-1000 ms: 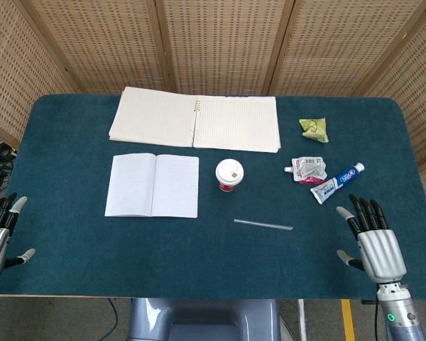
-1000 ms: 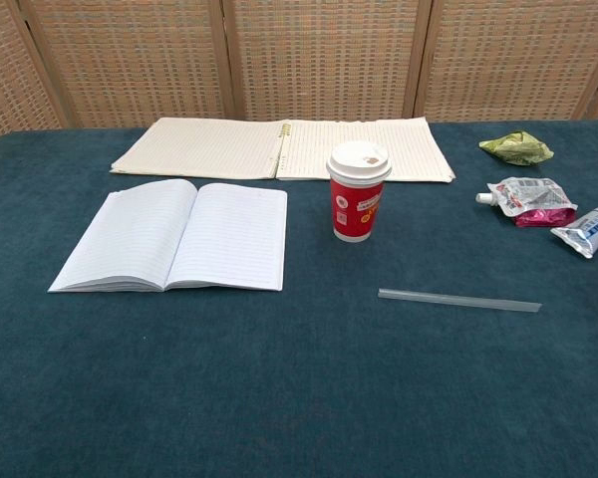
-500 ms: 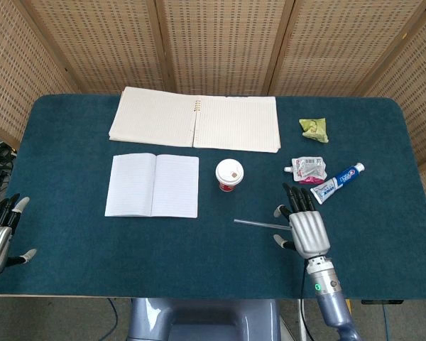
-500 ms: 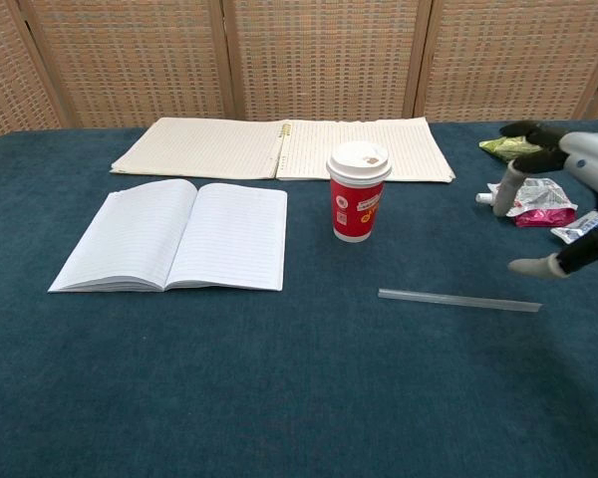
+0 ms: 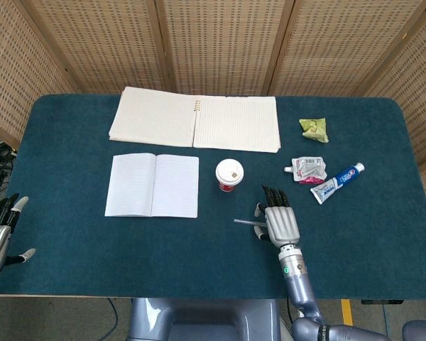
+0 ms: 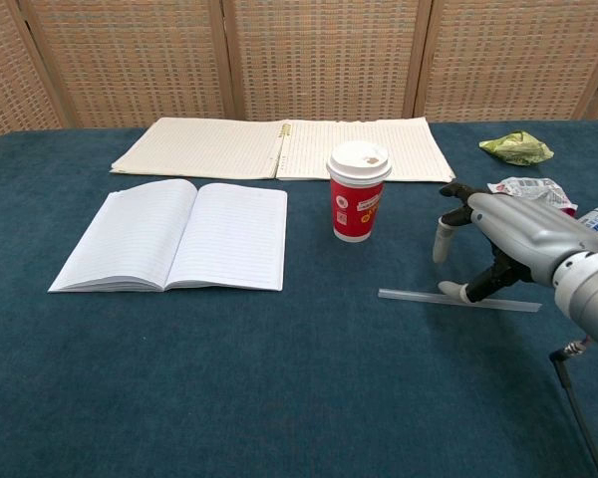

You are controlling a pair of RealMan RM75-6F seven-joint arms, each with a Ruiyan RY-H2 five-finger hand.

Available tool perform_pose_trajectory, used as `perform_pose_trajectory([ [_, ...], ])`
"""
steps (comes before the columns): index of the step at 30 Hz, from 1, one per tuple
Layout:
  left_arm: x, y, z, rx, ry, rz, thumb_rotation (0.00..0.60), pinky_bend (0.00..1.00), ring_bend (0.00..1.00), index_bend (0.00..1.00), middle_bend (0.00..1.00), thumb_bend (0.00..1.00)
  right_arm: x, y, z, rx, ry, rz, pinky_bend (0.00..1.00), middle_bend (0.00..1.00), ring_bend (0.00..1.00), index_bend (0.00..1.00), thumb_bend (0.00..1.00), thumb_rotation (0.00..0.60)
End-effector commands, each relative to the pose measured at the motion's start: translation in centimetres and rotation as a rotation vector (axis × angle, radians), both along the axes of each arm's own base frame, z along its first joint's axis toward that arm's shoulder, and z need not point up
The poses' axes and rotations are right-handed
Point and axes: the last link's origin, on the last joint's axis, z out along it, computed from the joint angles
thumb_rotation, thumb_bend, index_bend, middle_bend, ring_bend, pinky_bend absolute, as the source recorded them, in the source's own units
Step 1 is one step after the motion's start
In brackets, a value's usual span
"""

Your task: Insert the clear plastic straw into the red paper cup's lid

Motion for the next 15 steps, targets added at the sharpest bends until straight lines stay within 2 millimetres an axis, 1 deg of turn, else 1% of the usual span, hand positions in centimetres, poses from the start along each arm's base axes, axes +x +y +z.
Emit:
perform_pose_trajectory([
  [1,0.0,0.0,0.0,0.000,0.001,0.000,0.600,0.00,0.00,0.00,0.00,0.07,0.0,-0.1,-0.4,0.008,-0.007,-0.002,0.00,0.10,0.00,0.51,0.50,0.600],
  [9,0.0,0.1,-0.2,-0.008,0.005,0.004,0.600,0.00,0.00,0.00,0.00,0.07,0.0,-0.3,-1.6,0.036,-0.022,-0.014,0.00,0.10,0.00,0.51,0.50,0.600],
  [15,-0.1,0.2,-0.2,-0.010,0.007,0.009,0.600,0.00,0.00,0.00,0.00,0.07,-0.5,-0.5,-2.3,0.051,-0.024,-0.029,0.00,0.10,0.00,0.51,0.50,0.600],
])
